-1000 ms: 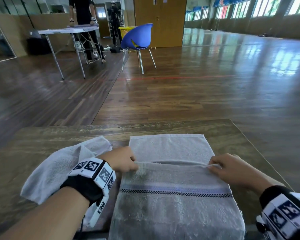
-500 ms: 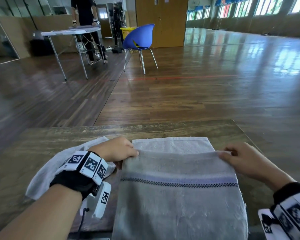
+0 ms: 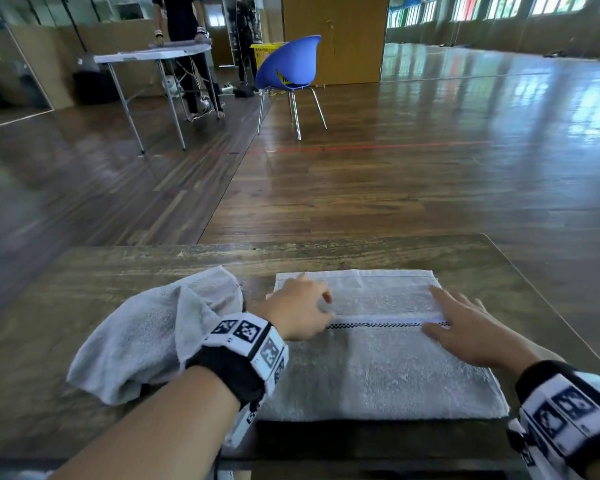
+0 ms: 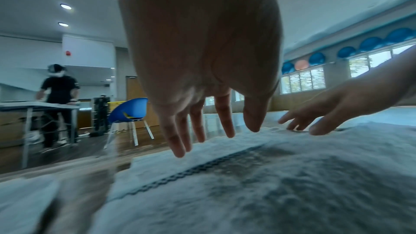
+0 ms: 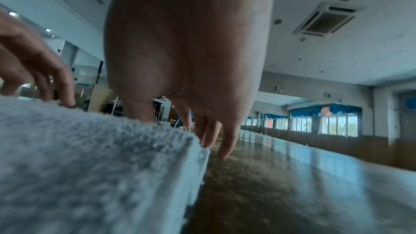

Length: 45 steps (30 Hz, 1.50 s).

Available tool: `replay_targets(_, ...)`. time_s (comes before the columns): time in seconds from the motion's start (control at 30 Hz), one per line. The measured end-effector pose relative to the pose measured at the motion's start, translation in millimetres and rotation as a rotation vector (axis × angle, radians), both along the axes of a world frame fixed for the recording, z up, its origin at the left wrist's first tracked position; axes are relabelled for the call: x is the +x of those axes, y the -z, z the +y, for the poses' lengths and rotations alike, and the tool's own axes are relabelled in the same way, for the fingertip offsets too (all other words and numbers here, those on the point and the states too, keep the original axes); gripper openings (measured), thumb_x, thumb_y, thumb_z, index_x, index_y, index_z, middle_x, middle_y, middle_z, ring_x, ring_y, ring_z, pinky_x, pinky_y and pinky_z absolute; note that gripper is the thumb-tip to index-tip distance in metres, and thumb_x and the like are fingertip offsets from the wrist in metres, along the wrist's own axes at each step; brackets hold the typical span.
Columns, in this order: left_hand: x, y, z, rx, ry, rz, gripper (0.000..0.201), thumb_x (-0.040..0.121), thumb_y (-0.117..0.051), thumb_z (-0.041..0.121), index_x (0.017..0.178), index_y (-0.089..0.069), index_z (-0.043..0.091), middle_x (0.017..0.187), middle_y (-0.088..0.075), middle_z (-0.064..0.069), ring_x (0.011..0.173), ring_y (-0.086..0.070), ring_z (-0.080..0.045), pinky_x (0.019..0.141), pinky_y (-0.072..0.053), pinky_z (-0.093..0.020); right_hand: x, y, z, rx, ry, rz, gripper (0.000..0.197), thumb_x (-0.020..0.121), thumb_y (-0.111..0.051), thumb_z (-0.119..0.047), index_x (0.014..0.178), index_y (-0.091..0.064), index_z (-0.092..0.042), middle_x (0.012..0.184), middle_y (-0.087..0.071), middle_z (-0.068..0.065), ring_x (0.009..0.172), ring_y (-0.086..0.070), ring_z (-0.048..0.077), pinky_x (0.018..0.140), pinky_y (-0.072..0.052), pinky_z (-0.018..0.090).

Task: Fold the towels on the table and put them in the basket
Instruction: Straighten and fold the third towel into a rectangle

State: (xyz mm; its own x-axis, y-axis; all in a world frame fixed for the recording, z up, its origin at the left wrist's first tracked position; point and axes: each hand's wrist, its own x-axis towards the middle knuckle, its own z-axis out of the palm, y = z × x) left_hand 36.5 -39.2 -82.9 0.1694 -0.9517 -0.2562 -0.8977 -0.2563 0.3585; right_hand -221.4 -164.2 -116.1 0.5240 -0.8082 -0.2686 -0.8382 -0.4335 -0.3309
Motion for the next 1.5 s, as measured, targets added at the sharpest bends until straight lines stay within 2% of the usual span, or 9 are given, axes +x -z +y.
replay_targets(0.2,-36,0,-7,0.157,0.163,-0.031,0.036,0.092,-0.06,0.035,0.125,-0.059,0.021,0.126,-0.051,-0.006,0.11,-0.057,-0.027,0.089,-0.046,-0.035,7,-9,7,-0.062,-0.009,0.051,0.036,0.09,-0.057,-0.059,0.116,-0.059,-0.035,0.116,-0.062,-0.004,0.106,-0.061,0.02,0.094,-0.05,0.042)
replay_targets(0.33,-38,-4,-10,0.068,0.118,-0.146,0.018,0.09,-0.052,0.024,0.077,-0.063,0.019,0.087,-0.063,-0.001,0.076,-0.059,-0.024,0.066,-0.048,-0.031,2,-12,11,-0.139,0.061,-0.061,0.044,0.086,-0.037,-0.069,0.074,-0.061,-0.035,0.082,-0.059,-0.012,0.083,-0.06,0.012,0.073,-0.051,0.038)
replay_targets(0.43,-46,-3,-11,-0.072,0.116,-0.201,0.026,0.092,-0.051,0.026,0.069,-0.056,0.018,0.085,-0.056,-0.003,0.078,-0.055,-0.024,0.062,-0.038,-0.032,-3,-10,8,-0.124,0.078,-0.111,0.026,0.096,-0.039,-0.05,0.098,-0.062,-0.039,0.103,-0.055,-0.015,0.111,-0.054,0.02,0.092,-0.049,0.046)
replay_targets(0.53,-57,1,-15,-0.082,0.155,-0.077,0.024,0.096,-0.05,0.034,0.114,-0.061,0.022,0.121,-0.051,-0.003,0.112,-0.051,-0.024,0.091,-0.047,-0.042,-6,1,3,-0.049,0.002,-0.029,0.03,0.103,-0.044,-0.035,0.131,-0.055,-0.034,0.13,-0.051,-0.004,0.13,-0.043,0.025,0.108,-0.038,0.043)
replay_targets(0.67,-72,10,-23,-0.082,0.269,0.0,0.041,0.099,-0.046,0.035,0.14,-0.045,0.028,0.142,-0.044,0.003,0.128,-0.044,-0.023,0.104,-0.042,-0.048,-3,1,1,-0.024,-0.016,-0.121,0.017,0.098,-0.051,-0.023,0.102,-0.052,-0.04,0.113,-0.052,-0.001,0.116,-0.049,0.027,0.099,-0.042,0.039)
replay_targets(0.93,-87,19,-33,-0.242,0.232,-0.003,0.016,0.099,-0.049,0.03,0.107,-0.053,0.017,0.124,-0.053,-0.001,0.117,-0.047,-0.026,0.093,-0.045,-0.047,5,-7,5,0.171,0.021,-0.539,0.026,0.098,-0.057,-0.011,0.085,-0.072,-0.027,0.059,-0.065,-0.015,0.051,-0.049,0.003,0.049,-0.04,0.018)
replay_targets(1.17,-92,5,-40,-0.432,0.17,0.146,0.02,0.091,-0.065,0.016,0.097,-0.046,0.017,0.086,-0.063,-0.002,0.073,-0.058,-0.02,0.065,-0.052,-0.037,8,-24,2,0.191,0.15,-0.833,0.028,0.098,-0.061,-0.024,0.081,-0.08,-0.011,0.081,-0.077,0.002,0.079,-0.064,0.012,0.078,-0.05,0.039)
replay_targets(1.33,-92,-7,-42,-0.241,0.135,0.243,0.029,0.089,-0.07,0.03,0.107,-0.051,0.019,0.091,-0.065,0.0,0.076,-0.06,-0.017,0.061,-0.045,-0.027,6,-25,0,0.029,0.225,-0.892,0.02,0.09,-0.074,-0.014,0.075,-0.081,-0.026,0.089,-0.078,-0.013,0.089,-0.071,0.001,0.084,-0.053,0.024)
replay_targets(1.5,-90,-7,-36,-0.025,0.237,0.303,0.015,0.091,-0.064,0.04,0.08,-0.067,0.03,0.067,-0.061,0.016,0.062,-0.054,-0.005,0.057,-0.036,-0.026,4,-22,-2,-0.124,0.361,-0.924,0.01,0.083,-0.082,-0.025,0.074,-0.078,-0.024,0.08,-0.076,-0.013,0.079,-0.071,0.001,0.076,-0.055,0.024)
